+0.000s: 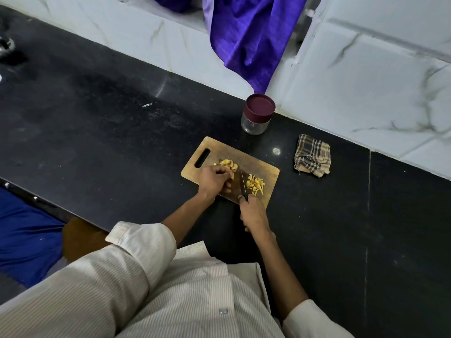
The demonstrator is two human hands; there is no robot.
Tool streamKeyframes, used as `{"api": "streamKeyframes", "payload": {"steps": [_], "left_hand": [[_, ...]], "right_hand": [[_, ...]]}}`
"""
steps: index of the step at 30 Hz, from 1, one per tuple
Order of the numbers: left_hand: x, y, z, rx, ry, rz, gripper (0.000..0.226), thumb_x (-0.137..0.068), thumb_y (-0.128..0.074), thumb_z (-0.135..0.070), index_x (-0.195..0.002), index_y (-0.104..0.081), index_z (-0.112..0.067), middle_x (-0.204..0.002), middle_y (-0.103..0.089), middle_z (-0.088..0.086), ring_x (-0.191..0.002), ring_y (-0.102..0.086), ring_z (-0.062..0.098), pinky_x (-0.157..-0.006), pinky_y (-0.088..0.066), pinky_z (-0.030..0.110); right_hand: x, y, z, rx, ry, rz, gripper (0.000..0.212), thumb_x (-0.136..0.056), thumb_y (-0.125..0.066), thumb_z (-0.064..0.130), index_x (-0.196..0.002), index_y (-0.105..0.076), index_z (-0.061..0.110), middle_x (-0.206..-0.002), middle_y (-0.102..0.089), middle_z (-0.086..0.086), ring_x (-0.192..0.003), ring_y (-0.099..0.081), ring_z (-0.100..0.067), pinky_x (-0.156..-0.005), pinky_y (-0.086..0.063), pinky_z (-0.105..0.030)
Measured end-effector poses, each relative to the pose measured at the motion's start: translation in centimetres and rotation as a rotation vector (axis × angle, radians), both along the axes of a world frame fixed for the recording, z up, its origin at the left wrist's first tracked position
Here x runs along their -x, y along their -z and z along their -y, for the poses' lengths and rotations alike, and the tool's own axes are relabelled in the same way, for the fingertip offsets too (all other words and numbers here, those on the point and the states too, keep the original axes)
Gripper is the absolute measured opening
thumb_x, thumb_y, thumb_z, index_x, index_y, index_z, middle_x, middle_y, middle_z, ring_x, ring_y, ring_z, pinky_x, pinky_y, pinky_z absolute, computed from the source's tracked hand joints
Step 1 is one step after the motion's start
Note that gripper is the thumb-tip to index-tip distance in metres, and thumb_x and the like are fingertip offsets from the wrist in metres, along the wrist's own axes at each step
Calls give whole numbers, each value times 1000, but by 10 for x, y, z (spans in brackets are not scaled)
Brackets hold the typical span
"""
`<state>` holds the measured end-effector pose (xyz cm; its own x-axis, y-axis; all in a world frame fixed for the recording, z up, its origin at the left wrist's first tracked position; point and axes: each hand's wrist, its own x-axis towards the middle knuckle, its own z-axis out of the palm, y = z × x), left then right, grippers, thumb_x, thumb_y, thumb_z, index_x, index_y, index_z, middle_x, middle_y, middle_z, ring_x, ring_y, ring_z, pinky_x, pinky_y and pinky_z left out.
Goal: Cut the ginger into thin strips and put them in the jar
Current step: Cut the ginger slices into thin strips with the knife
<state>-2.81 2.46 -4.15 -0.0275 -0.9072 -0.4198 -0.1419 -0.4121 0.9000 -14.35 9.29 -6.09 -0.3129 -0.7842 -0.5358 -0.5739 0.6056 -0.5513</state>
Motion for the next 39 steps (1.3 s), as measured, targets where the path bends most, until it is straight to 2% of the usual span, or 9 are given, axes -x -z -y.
{"api": "streamKeyframes", "payload": {"steps": [4,7,10,16,20,23,26,32,39], "left_hand": [[2,13,-6,82,34,149,11,-92,-60,-6,-98,-68,-4,-84,-66,7,-54,-57,8,-45,-51,21],[-3,20,-7,247,89,364,11,-87,-65,-4,-93,-71,-10,-91,-67,2,-73,-63,11,-59,-55,25],[-9,27,-7,310,155,447,13,-84,-68,-5,-93,-72,-13,-96,-68,1,-88,-63,12,-77,-54,26],[-17,27,-10,413,247,555,16,-88,-65,-13,-103,-70,-16,-109,-63,-1,-93,-61,11,-81,-54,30],[-6,26,-12,506,311,674,18,-91,-61,-18,-106,-69,-19,-113,-62,-1,-97,-60,15,-81,-52,31],[2,27,-12,490,287,731,18,-92,-58,-23,-108,-67,-21,-114,-60,-1,-95,-60,15,-76,-51,30],[3,26,-14,516,300,759,18,-93,-57,-24,-108,-66,-19,-113,-58,0,-95,-59,16,-73,-51,31],[0,27,-21,564,337,813,32,-98,-49,-26,-129,-57,-22,-118,-55,4,-92,-61,21,-64,-45,29],[-2,27,-31,633,408,873,31,-95,-52,-14,-125,-60,-15,-113,-54,11,-77,-63,27,-52,-50,35]], "right_hand": [[5,2,-1,-19,-8,25,33,-103,-39,41,-116,-54,15,-112,-64,-18,-72,-60,-26,-36,-40,-22],[6,0,-2,-20,-4,32,33,-103,-39,41,-117,-54,16,-111,-64,-17,-67,-59,-23,-35,-39,-21],[4,-1,-4,-20,0,53,32,-103,-40,40,-118,-54,16,-105,-61,-13,-65,-57,-21,-34,-38,-21],[4,-4,-23,-31,26,138,30,-104,-41,38,-117,-52,14,-98,-54,-9,-61,-50,-16,-33,-37,-20],[3,-4,-31,19,46,143,28,-104,-42,38,-111,-53,13,-100,-58,-14,-67,-53,-22,-34,-40,-22],[1,-8,-31,53,-25,22,26,-104,-41,38,-104,-53,16,-100,-63,-11,-79,-65,-25,-51,-57,-37],[-2,-13,-29,56,-70,-57,22,-105,-39,38,-100,-50,19,-95,-61,-8,-84,-68,-27,-73,-59,-50],[-10,-21,-25,45,-108,-95,23,-105,-38,37,-104,-49,17,-96,-63,-10,-82,-69,-29,-72,-60,-51],[-12,-26,-24,59,-116,-83,28,-105,-40,34,-115,-53,12,-101,-62,-11,-88,-68,-31,-74,-58,-53]]}}
